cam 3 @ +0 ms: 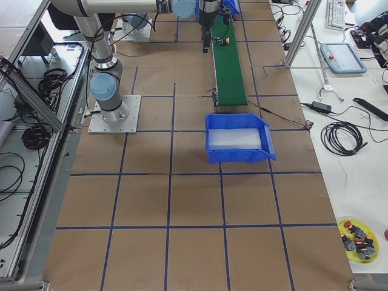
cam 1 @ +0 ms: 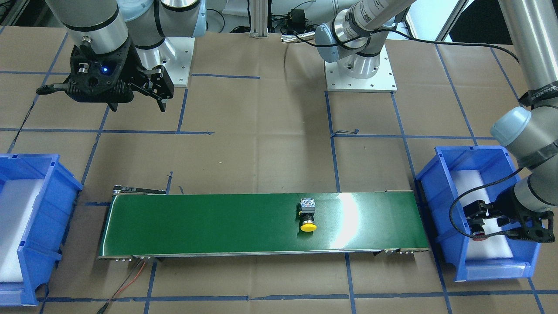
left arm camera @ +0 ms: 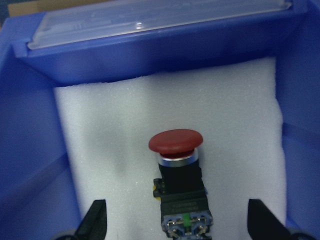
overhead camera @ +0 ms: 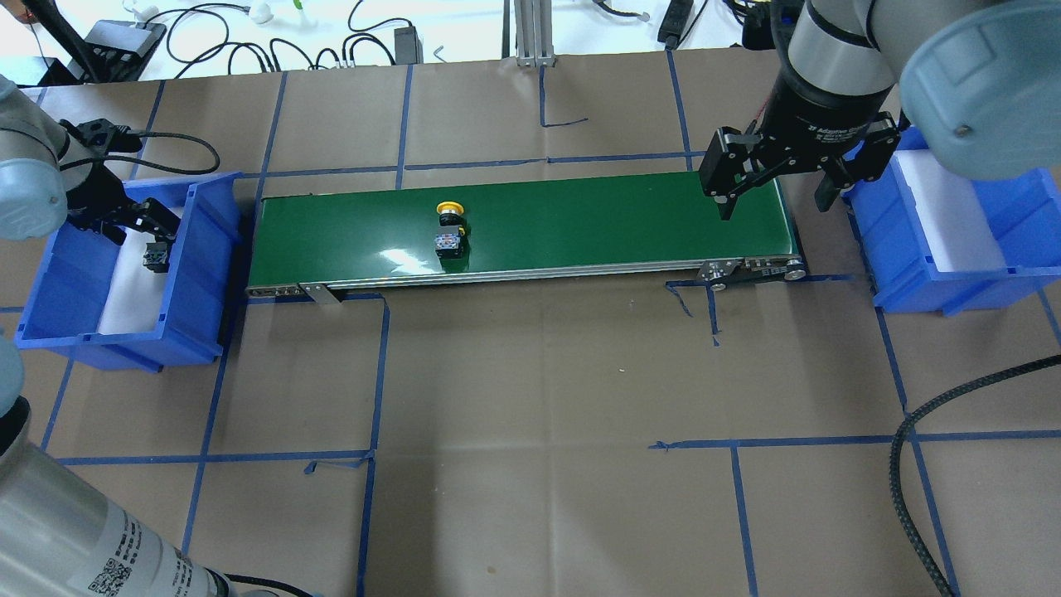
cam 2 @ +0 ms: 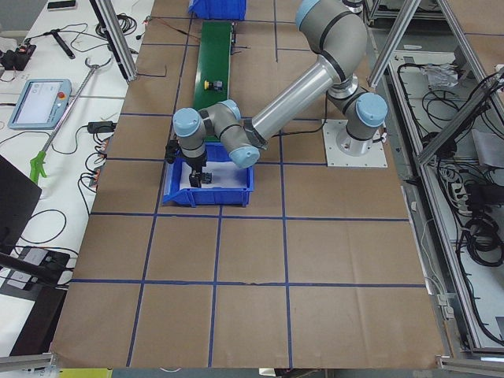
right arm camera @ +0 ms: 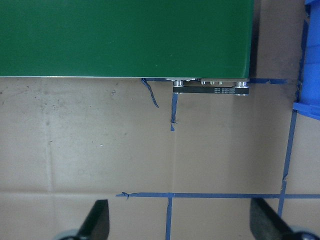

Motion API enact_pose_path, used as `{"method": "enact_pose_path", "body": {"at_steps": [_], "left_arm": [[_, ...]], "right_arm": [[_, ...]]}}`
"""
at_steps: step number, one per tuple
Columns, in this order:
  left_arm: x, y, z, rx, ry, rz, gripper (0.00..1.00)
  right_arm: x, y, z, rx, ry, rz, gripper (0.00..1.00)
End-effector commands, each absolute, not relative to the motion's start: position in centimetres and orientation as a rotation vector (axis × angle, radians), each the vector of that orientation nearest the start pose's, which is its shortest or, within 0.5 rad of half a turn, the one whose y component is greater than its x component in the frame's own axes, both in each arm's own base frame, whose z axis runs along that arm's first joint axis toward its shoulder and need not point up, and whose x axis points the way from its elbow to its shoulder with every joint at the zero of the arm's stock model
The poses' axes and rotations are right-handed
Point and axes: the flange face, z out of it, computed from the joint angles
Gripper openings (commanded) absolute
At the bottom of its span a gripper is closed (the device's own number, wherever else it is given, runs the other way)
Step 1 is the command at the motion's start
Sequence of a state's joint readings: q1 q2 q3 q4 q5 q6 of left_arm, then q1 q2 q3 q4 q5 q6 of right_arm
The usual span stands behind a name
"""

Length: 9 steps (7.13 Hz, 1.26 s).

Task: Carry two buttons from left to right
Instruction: 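Close the left gripper on the red-capped button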

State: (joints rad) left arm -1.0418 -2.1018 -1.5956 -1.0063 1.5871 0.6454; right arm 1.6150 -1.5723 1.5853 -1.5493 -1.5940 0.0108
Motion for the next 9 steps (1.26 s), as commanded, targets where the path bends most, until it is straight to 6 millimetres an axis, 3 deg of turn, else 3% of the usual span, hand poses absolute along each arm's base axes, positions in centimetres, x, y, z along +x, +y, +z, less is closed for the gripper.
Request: {"method": "enact_pose_path", "body": {"at_steps": [1,3,4,7,9], "left_arm": [[21.3,-62.5,21.7,0.182,3.118,-0.001,0.94],[21.4,-62.7,21.8,0.177,3.117,-0.006,0.51],[21.3,-62.8,22.0,0.179,3.117,-0.011,0.36],[21.0,-63.4,23.6,0.184,3.148,-0.059,0.04],[20.7,-63.3,27.2,0.187,3.15,-0.046,0.0]], "right_arm": [[15.2,-48.2,47.9,-0.052,3.165,0.055,1.0],[15.3,-48.2,47.9,-0.054,3.165,0.05,1.0],[15.3,-48.2,47.9,-0.054,3.16,0.05,1.0],[15.3,-49.3,46.3,-0.049,3.157,0.096,1.0],[15.5,-50.3,45.6,-0.049,3.154,0.07,1.0]]}}
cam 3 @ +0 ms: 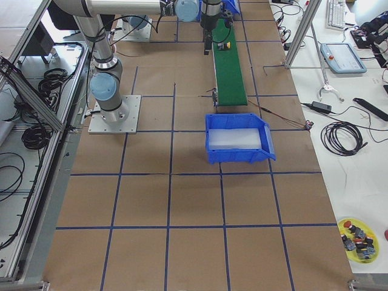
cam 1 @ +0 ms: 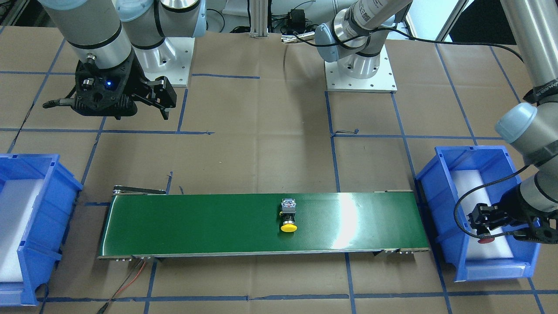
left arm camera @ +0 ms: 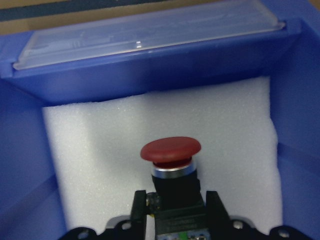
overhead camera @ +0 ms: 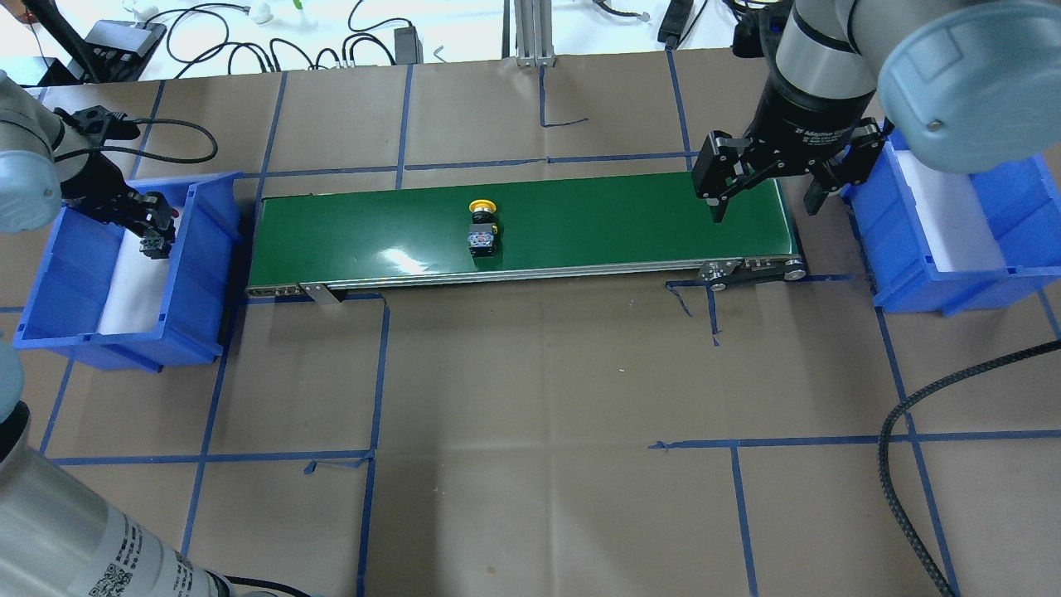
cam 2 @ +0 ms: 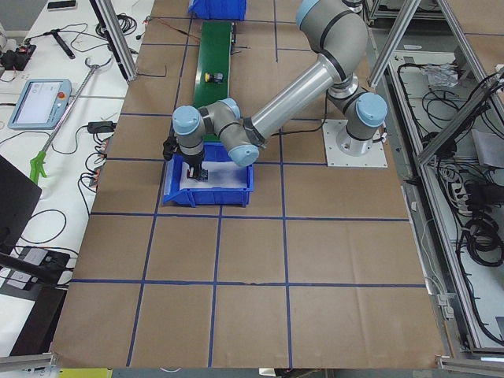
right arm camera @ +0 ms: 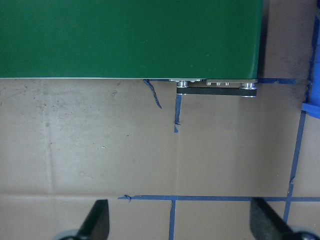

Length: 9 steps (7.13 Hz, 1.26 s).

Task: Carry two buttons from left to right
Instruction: 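Carry the red button to the belt while the right gripper moves over it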

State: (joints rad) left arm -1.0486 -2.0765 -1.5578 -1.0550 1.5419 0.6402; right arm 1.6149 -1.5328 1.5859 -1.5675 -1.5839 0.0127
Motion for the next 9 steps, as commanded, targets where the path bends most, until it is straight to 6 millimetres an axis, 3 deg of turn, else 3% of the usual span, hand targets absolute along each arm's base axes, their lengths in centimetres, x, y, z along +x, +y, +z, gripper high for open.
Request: {"method": "enact_pose_path", "body": {"at_steps": [1,4,5,7,9], "left_arm": [[20.9,-63.0,29.1,0.182,3.16,-0.019,0.0],[19.1,-60.1,39.4,0.182,3.165,0.034,0.0],[18.5,-59.4,41.6,0.158,3.169,0.043,0.0],[15.9,-59.4,43.3,0.188,3.155,0.016,0.0],[10.1,-60.4,43.8,0.202,3.133,0.02,0.0]], "right_arm": [[15.5,-51.1,45.4,-0.051,3.151,0.024,1.0],[15.8,-53.6,43.9,-0.051,3.139,-0.079,1.0],[16.1,-54.7,42.8,-0.051,3.111,-0.089,1.0],[16.4,-55.7,42.3,-0.055,3.092,-0.15,1.0],[16.5,-59.0,38.5,-0.058,3.099,-0.21,1.0]]}}
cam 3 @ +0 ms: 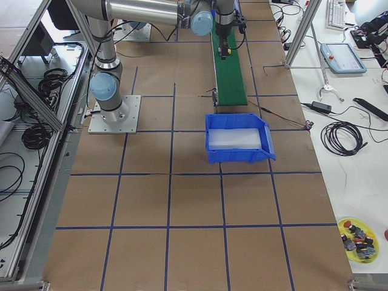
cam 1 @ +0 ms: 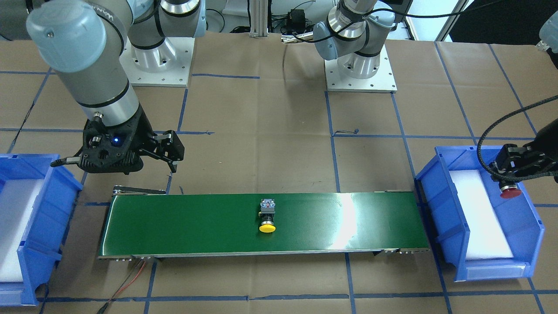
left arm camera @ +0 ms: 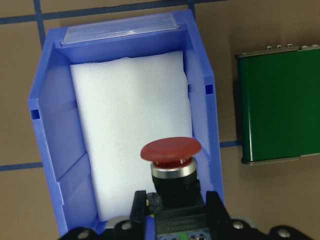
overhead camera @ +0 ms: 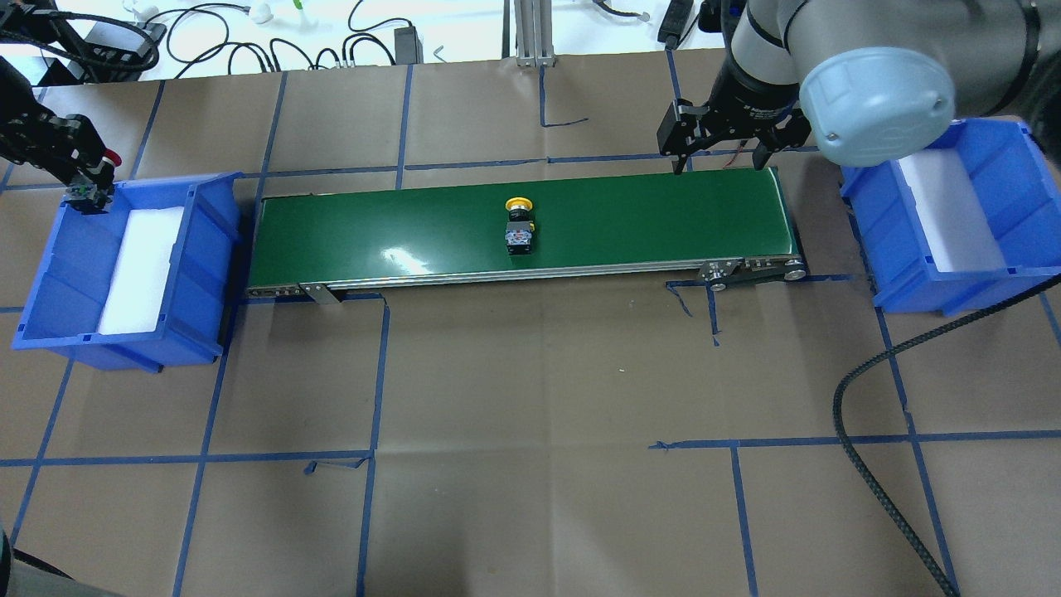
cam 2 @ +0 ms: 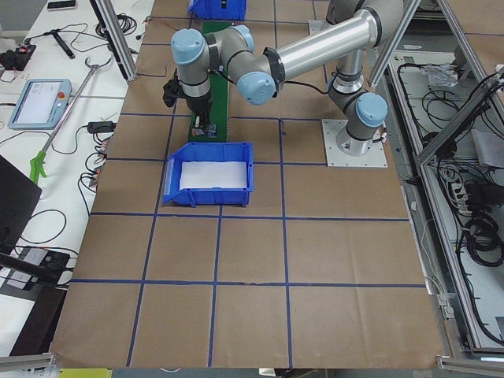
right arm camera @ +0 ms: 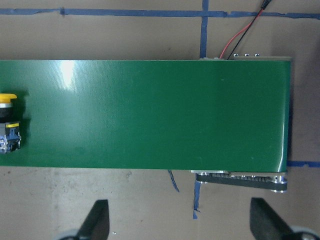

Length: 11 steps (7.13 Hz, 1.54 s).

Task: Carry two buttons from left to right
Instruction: 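Carry the red button to the belt while the right gripper moves over it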

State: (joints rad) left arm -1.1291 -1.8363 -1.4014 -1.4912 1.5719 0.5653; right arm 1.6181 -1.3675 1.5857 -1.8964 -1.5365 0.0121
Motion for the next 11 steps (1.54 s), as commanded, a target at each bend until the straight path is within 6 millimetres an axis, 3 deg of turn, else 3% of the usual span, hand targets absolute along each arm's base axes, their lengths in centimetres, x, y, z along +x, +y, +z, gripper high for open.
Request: {"method": "enact_pose_path", "body": {"at_steps": [1,3,5,6,11], "left_arm": [[6.1,-60.8,43.8,0.197,3.133,0.025,0.0],[-0.6,-60.4,43.6,0.186,3.135,0.038,0.0],[-4.8,-60.8,42.3,0.15,3.136,0.071,0.0],[-5.8,-60.8,42.2,0.14,3.136,0.071,0.0],[-6.1,-60.9,41.1,0.14,3.141,0.104,0.0]], "right_arm": [[16.6,-60.0,37.7,-0.071,3.085,-0.24,1.0],[16.6,-60.6,35.3,-0.056,3.094,-0.174,1.0],[16.7,-60.7,35.4,-0.056,3.089,-0.188,1.0],[16.8,-60.7,34.8,-0.061,3.091,-0.174,1.0],[16.9,-61.6,31.9,-0.057,3.094,-0.109,1.0]]}}
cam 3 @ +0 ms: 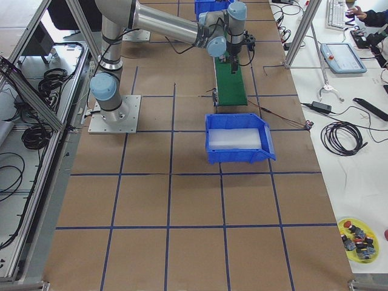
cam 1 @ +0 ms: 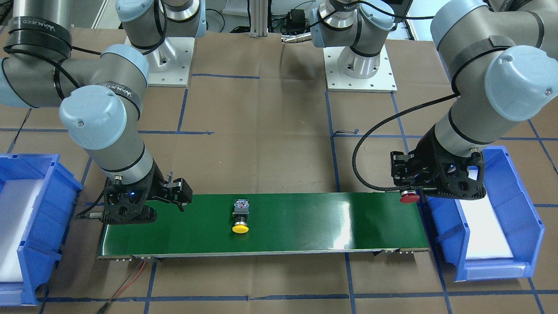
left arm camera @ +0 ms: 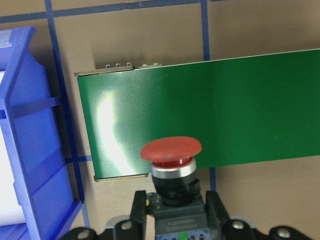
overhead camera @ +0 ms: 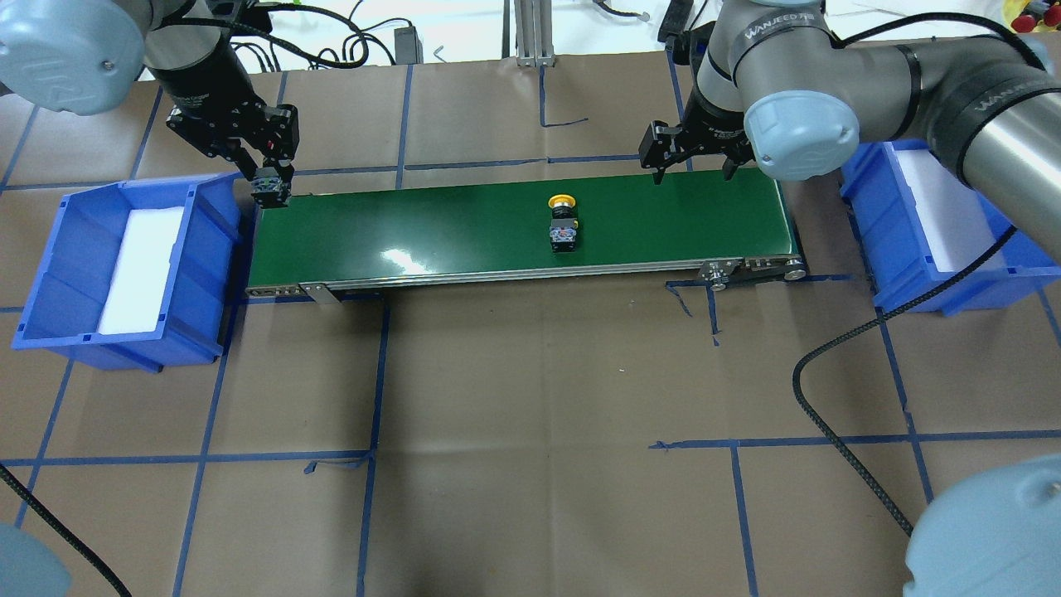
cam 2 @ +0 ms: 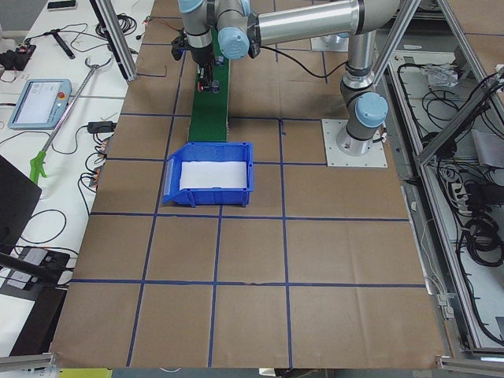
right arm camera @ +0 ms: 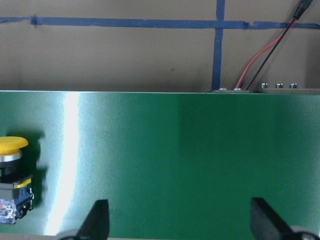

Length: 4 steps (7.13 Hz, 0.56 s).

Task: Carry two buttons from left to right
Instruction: 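Lower the red button onto the belt while the right gripper descends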

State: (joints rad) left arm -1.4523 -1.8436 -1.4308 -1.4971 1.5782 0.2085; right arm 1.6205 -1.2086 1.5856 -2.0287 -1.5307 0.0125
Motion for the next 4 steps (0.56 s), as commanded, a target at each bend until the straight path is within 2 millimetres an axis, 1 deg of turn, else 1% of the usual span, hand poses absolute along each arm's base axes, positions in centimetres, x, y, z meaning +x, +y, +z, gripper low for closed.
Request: {"method": "enact_pose_path", "body": {"at_steps": [1,2,3,4], "left_arm": [[-6.1,-60.9,40.4,0.131,3.143,0.108,0.0],[-6.1,-61.3,38.5,0.126,3.147,0.146,0.0],[-6.1,-61.9,37.2,0.131,3.148,0.156,0.0],[-6.0,-62.0,36.2,0.14,3.149,0.182,0.0]], "right_arm": [[16.9,-61.7,31.8,-0.059,3.096,-0.107,1.0],[16.9,-61.7,31.7,-0.057,3.094,-0.107,1.0],[16.9,-61.7,31.7,-0.057,3.096,-0.102,1.0],[16.9,-61.6,31.8,-0.059,3.096,-0.102,1.0]]}}
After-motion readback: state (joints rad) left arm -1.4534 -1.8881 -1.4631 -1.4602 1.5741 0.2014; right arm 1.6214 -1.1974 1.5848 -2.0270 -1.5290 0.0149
